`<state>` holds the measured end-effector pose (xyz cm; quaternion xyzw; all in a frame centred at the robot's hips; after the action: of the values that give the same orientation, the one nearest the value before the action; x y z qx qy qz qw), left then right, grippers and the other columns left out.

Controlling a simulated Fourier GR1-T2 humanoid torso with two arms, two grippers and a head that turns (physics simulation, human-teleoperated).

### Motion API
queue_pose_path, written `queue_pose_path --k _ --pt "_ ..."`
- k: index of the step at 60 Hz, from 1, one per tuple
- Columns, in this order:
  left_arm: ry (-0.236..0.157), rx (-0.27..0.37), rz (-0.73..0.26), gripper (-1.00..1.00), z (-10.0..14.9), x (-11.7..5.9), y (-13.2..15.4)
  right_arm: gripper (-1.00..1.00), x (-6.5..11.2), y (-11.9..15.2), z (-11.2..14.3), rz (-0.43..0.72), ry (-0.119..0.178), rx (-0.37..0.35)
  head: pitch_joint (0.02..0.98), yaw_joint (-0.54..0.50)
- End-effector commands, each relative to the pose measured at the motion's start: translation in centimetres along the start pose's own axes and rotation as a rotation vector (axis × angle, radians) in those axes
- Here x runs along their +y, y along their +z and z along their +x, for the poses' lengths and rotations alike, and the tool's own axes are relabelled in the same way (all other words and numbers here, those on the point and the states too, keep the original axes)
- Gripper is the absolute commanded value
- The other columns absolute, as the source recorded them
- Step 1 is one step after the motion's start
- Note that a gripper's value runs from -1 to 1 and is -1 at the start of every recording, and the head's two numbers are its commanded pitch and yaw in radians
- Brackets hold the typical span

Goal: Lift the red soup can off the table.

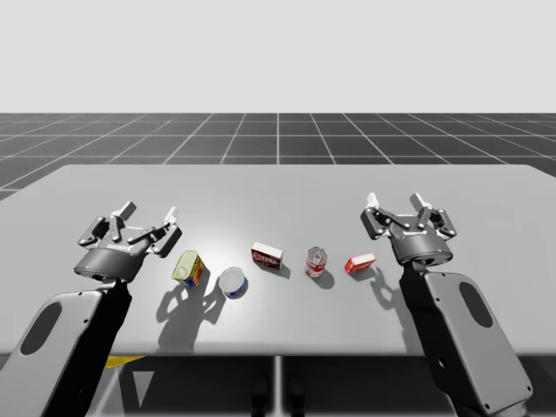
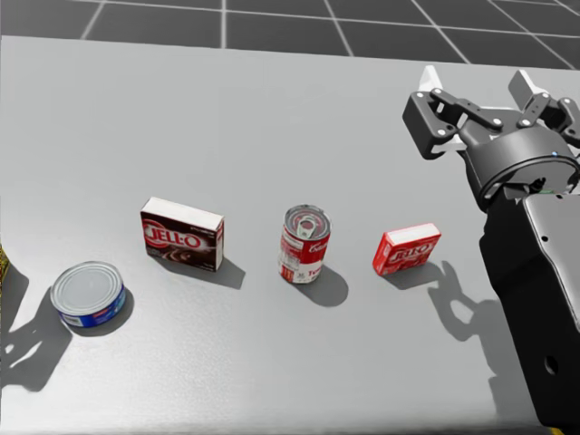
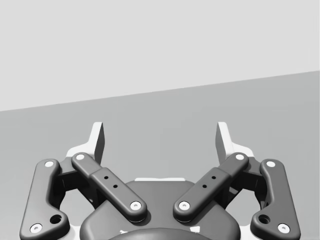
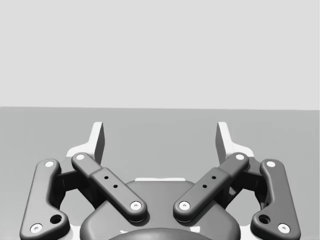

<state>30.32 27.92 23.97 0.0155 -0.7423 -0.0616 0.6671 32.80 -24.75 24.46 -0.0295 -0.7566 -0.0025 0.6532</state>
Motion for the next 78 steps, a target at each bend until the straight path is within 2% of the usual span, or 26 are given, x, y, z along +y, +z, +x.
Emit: queue_pose_path --k 1,11,15,16,21,23,25,29,31,38,45,54,59,64,78 --pt "-0.003 0.002 -0.002 -1.0 -0.1 0.0 -0.1 -1.0 0.0 0.0 0.0 0.001 0.0 0.003 0.839 -0.18" --pt "-0.004 0.001 -0.002 -1.0 -0.1 0.0 -0.1 -1.0 0.1 0.1 0.3 0.001 -0.019 0.013 0.841 -0.18" --pt "-0.003 0.001 -0.002 -1.0 -0.1 0.0 -0.1 -1.0 -0.2 0.3 0.8 -0.01 -0.047 0.011 0.839 -0.18" --pt "-0.003 0.001 -0.002 -1.0 -0.1 0.0 -0.1 -1.0 -0.4 0.5 1.2 -0.026 -0.033 0.001 0.838 -0.18" --pt "-0.003 0.001 -0.002 -1.0 -0.1 0.0 -0.1 -1.0 -0.4 1.2 1.7 -0.015 -0.027 -0.001 0.837 -0.17" --pt "-0.002 0.001 -0.002 -1.0 -0.1 0.0 -0.1 -1.0 -0.4 1.6 2.0 -0.009 -0.045 0.013 0.837 -0.17" --pt "-0.002 0.001 -0.003 -1.0 -0.1 0.0 -0.1 -1.0 -0.1 2.2 2.4 -0.006 -0.041 0.017 0.836 -0.17" --pt "-0.002 0.0 -0.003 -1.0 -0.1 0.0 -0.1 -1.0 0.3 3.1 3.0 0.013 -0.057 0.029 0.835 -0.17" --pt "-0.001 0.0 -0.003 -1.0 -0.1 0.0 -0.1 -1.0 0.4 3.6 3.2 0.023 -0.055 0.025 0.835 -0.17" --pt "-0.002 0.0 -0.002 -1.0 -0.1 0.0 -0.1 -1.0 1.2 5.9 3.7 0.07 -0.008 0.029 0.835 -0.17" --pt "-0.004 0.001 -0.002 -1.0 -0.1 0.0 -0.1 -1.0 1.3 8.0 3.7 0.116 -0.011 0.051 0.838 -0.16" --pt "-0.007 0.002 -0.003 -1.0 -0.1 -0.1 -0.1 -1.0 1.9 10.9 3.2 0.176 -0.024 0.075 0.84 -0.16" --pt "-0.007 0.002 -0.003 -1.0 -0.1 -0.1 -0.1 -1.0 2.1 12.0 2.7 0.193 -0.018 0.09 0.84 -0.16" --pt "-0.007 0.001 -0.003 -1.0 -0.2 -0.1 -0.1 -1.0 2.4 13.4 1.8 0.213 -0.024 0.128 0.84 -0.16" --pt "-0.01 0.001 -0.004 -1.0 -0.2 -0.2 -0.1 -1.0 3.4 15.3 -0.8 0.273 -0.035 0.206 0.84 -0.16"
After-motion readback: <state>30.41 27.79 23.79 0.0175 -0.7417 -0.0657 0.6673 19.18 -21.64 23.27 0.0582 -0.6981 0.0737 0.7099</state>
